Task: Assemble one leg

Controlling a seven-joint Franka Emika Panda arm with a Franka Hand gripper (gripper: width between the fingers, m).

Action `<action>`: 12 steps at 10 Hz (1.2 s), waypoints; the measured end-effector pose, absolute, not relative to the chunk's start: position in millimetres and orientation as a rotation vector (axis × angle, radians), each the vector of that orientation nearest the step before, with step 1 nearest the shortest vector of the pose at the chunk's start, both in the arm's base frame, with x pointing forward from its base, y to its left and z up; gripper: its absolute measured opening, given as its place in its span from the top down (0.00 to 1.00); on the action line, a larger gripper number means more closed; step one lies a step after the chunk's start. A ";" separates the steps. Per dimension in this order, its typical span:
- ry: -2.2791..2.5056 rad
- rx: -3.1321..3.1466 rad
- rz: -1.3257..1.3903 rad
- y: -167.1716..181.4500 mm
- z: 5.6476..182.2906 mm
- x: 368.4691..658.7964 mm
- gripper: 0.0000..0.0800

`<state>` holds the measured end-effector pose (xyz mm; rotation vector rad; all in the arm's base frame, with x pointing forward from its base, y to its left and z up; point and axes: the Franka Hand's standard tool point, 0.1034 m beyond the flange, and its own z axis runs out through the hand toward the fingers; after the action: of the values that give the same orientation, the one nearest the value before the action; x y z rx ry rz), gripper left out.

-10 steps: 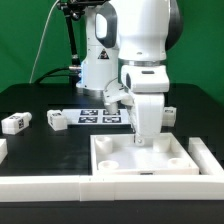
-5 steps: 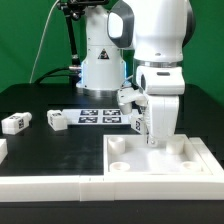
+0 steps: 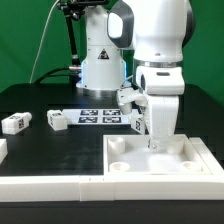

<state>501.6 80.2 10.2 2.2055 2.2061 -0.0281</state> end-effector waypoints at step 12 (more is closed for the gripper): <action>1.936 2.425 -0.060 103.4 44.3 450.7 0.19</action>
Offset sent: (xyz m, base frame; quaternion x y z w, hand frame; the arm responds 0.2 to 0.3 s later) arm 0.0000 0.0000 0.0000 0.0000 0.0000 0.0000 1.0000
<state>450.7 103.4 44.3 2.4252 1.9356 -0.0596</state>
